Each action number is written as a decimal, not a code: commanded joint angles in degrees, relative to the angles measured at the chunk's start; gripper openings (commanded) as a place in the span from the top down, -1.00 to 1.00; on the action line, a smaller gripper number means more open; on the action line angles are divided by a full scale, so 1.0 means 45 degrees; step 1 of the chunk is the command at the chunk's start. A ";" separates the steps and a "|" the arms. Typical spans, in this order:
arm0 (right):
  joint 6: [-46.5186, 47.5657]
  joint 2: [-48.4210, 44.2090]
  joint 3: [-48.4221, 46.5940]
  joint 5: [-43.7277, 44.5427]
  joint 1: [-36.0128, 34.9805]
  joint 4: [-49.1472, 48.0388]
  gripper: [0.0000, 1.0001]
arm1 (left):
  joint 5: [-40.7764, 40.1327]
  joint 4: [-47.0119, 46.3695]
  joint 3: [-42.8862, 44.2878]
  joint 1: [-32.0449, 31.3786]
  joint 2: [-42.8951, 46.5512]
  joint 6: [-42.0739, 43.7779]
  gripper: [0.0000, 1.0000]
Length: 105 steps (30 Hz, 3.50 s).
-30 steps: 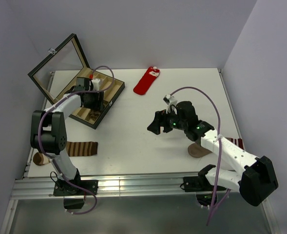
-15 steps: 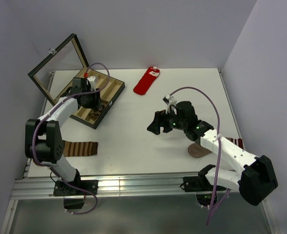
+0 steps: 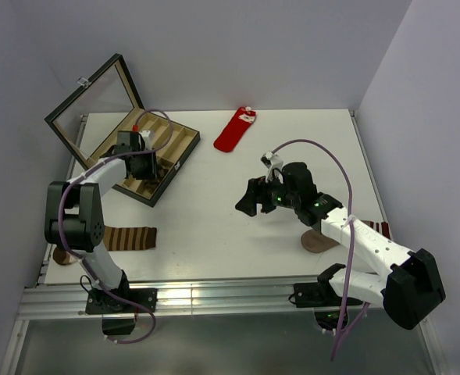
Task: Roll the socks
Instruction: Place the sock in the storage box, then move the sock to the center of the board.
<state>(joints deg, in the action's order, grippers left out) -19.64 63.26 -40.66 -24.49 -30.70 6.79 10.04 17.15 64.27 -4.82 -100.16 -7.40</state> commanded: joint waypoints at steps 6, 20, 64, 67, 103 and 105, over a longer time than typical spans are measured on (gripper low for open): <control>0.0087 -0.0055 0.0325 -0.0144 0.0084 -0.0727 -0.66 | -0.0982 0.1209 0.0073 0.0251 -0.1746 0.0198 0.38; 0.0360 -0.0328 -0.0123 0.0383 0.0084 -0.0220 -0.66 | -0.1548 0.1189 0.0697 0.0251 0.0888 -0.0328 -0.07; -0.7958 1.2502 -1.1197 0.3978 0.2134 0.0895 -0.40 | -0.6567 0.0935 -0.5083 -0.0530 1.2063 -0.4333 -0.92; -0.8778 1.3166 -1.1646 0.4249 0.2154 0.0797 -0.40 | -0.6705 0.0936 -0.5102 -0.0531 1.2062 -0.4274 -0.92; -1.2081 1.6918 -1.5007 0.3567 0.2369 0.1090 0.65 | -0.7231 0.1150 -0.5083 -0.0902 1.2004 -0.4332 -0.88; -1.2042 1.6898 -1.4948 0.3490 0.2388 0.1012 0.80 | -0.7232 0.1151 -0.5083 -0.0902 1.2004 -0.4313 -0.88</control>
<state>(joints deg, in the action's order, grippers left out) -73.60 138.98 -105.86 -8.93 -20.29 11.20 -21.10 23.42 41.32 -8.62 -46.37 -27.11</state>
